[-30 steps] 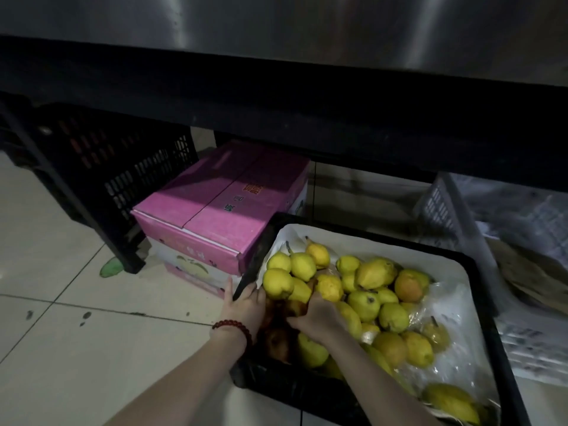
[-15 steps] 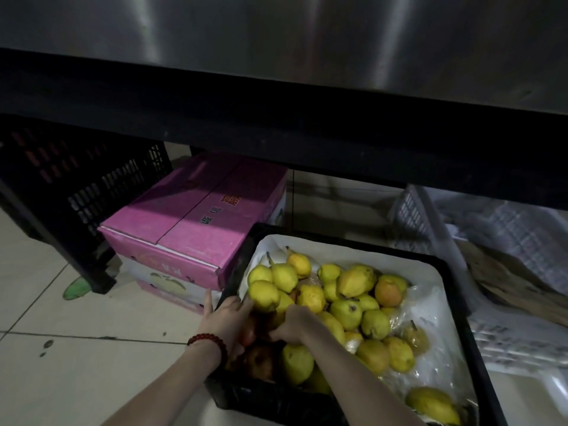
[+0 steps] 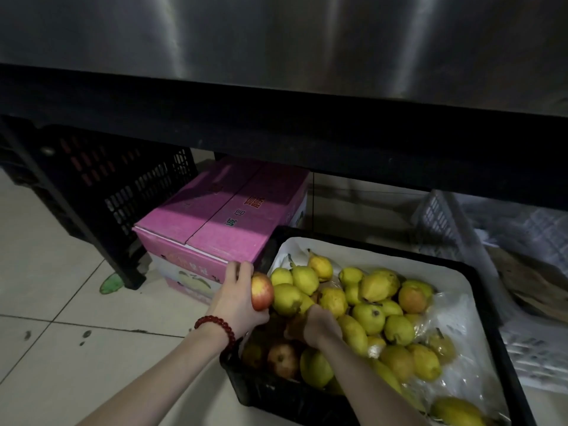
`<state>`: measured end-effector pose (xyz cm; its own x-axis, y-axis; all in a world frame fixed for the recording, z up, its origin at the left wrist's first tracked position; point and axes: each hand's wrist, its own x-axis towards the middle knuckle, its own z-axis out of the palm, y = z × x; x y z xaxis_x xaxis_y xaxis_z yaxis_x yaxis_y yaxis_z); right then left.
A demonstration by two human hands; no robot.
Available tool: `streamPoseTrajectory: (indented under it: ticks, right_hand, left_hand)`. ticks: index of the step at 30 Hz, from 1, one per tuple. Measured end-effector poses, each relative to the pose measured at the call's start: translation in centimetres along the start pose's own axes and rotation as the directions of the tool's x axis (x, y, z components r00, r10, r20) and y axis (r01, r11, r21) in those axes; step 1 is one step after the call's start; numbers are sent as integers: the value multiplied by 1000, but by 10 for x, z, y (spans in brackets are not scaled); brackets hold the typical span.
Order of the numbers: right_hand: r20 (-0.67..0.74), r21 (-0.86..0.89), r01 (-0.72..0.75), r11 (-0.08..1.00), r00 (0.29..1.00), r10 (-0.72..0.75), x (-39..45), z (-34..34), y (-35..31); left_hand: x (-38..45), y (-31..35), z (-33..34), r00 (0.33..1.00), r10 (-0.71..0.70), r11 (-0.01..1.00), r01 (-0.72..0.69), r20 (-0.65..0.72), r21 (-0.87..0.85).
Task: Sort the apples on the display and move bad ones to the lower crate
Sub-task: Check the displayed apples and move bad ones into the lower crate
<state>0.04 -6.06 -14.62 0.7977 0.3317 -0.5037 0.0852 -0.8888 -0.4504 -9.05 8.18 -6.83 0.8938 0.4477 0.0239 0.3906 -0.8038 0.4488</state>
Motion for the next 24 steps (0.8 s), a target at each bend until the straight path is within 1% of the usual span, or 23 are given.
streamPoseTrajectory:
  ticks: [3,5,6,7,9,11,12,13,14,15,17,20,22,24]
  right_hand:
    - [-101,185,43,982,995,-24,-15,-15,5]
    - [-126,337,112,935,989,-73,-32,-34,11]
    - [-147,423,157,893,984,-103,-40,-43,15]
    - [-165,524,192,830,979,-123,-52,-53,21]
    - [-138,744,191,640,982,-133,-69,-67,30]
    - [-45,922,99,374,987,-151,-89,-81,39]
    - [-14,961,60,268,985,-170,-99,-88,43]
    - [-2,976,45,213,981,-196,-111,-95,45]
    - [-6,982,47,185,977,-214,-123,-100,46]
    - [-38,978,82,190,974,-223,-135,-106,46]
    - [-148,954,191,233,971,-189,-155,-115,45]
    - [-286,908,329,260,939,-188,-180,-130,41]
    - [-358,859,408,310,910,-208,-197,-148,36]
    - [-437,755,514,406,857,-272,-212,-172,33]
  left_hand:
    - [-5,3,-10,999,-49,996,47,-22,-80]
    - [-10,7,-18,997,-69,991,66,-24,-120]
    - [-13,9,-22,997,-69,989,65,-26,-135]
    - [-17,13,-26,997,-68,987,63,-31,-146]
    - [-22,18,-32,996,-70,986,61,-49,-155]
    - [-29,29,-38,996,-64,984,52,-64,-170]
    - [-33,36,-42,996,-64,983,51,-65,-178]
    - [-38,44,-46,996,-63,980,49,-65,-193]
    - [-43,53,-51,996,-54,975,37,-70,-219]
    - [-47,62,-56,996,-35,967,14,-80,-253]
    - [-58,80,-66,995,29,953,-58,-99,-299]
    - [-70,104,-82,981,107,938,-154,-162,-311]
    - [-76,120,-97,968,139,931,-199,-208,-307]
    - [-81,138,-117,952,198,912,-267,-234,-312]
